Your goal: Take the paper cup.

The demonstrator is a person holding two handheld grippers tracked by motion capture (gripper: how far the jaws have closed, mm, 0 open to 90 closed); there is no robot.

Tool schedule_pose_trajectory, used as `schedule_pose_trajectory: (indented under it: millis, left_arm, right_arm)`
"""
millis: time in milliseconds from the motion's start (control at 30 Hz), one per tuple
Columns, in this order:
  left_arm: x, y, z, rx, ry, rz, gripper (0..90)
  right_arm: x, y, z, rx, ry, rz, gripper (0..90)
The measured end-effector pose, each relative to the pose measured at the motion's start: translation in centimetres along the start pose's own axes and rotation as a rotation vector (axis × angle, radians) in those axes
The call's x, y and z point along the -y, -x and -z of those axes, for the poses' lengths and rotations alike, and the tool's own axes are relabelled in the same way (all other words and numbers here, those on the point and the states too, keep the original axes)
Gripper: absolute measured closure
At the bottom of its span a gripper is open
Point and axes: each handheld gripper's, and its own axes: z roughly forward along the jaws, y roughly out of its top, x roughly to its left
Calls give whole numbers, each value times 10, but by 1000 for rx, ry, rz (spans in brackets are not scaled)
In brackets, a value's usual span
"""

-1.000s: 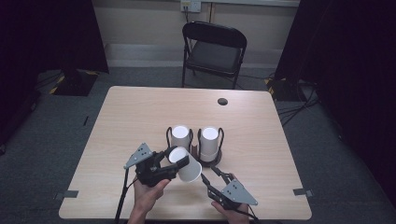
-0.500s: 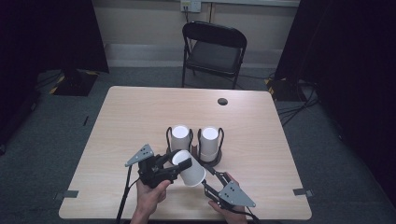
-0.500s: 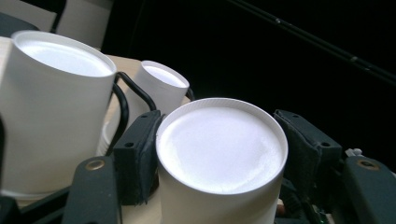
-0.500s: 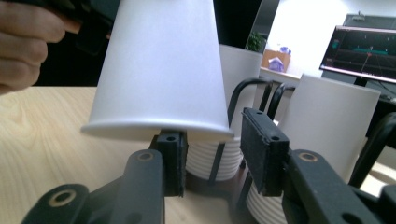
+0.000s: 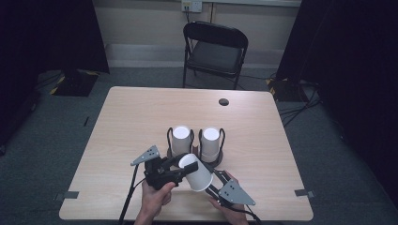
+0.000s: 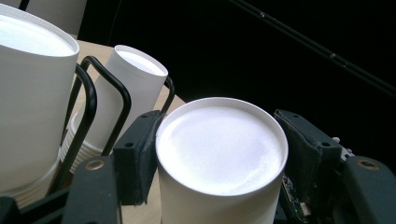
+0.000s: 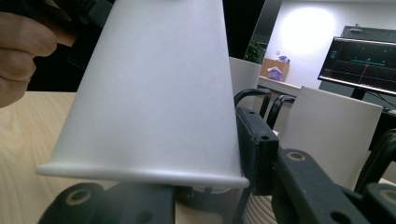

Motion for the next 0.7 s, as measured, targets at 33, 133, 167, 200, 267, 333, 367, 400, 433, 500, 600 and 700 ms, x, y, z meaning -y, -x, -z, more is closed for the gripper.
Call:
schedule_pose_trajectory:
  millis: [33, 133, 167, 200, 267, 333, 367, 400, 433, 500, 600, 700]
  left_arm:
    - [0, 0, -1, 1, 1, 2, 342]
    - [0, -1, -2, 9, -1, 12, 340]
    - [0, -1, -1, 11, -3, 15, 340]
    - [0, -2, -1, 13, -2, 15, 339]
    - [0, -2, -1, 16, 9, 17, 337]
    - [1, -3, 0, 13, 15, 16, 335]
    - [1, -2, -1, 7, 17, 15, 332]
    - [1, -3, -1, 4, 16, 8, 328]
    - [1, -3, -1, 6, 15, 4, 327]
    - [1, -3, -2, 5, 13, 0, 325]
    - [0, -2, -2, -11, 22, -13, 320]
    - [-1, -2, -1, -25, 28, -27, 318]
  right_arm:
    - [0, 0, 0, 4, -3, 0, 691]
    - [0, 0, 1, 11, -6, 6, 707]
    - [0, 0, 1, 14, -7, 6, 718]
    - [0, 0, 2, 16, -4, 5, 733]
    - [-1, 0, 3, 14, -2, 10, 766]
    - [-1, -1, 4, 6, -3, 5, 783]
    - [-1, -1, 4, 2, -3, 0, 792]
    - [-1, -1, 4, -3, -1, -5, 799]
    - [-1, -1, 4, -7, -4, -7, 802]
    - [-1, 0, 5, -9, -6, -9, 807]
    - [-1, 0, 6, -12, -10, -17, 813]
    - [-2, 1, 6, -14, -15, -22, 819]
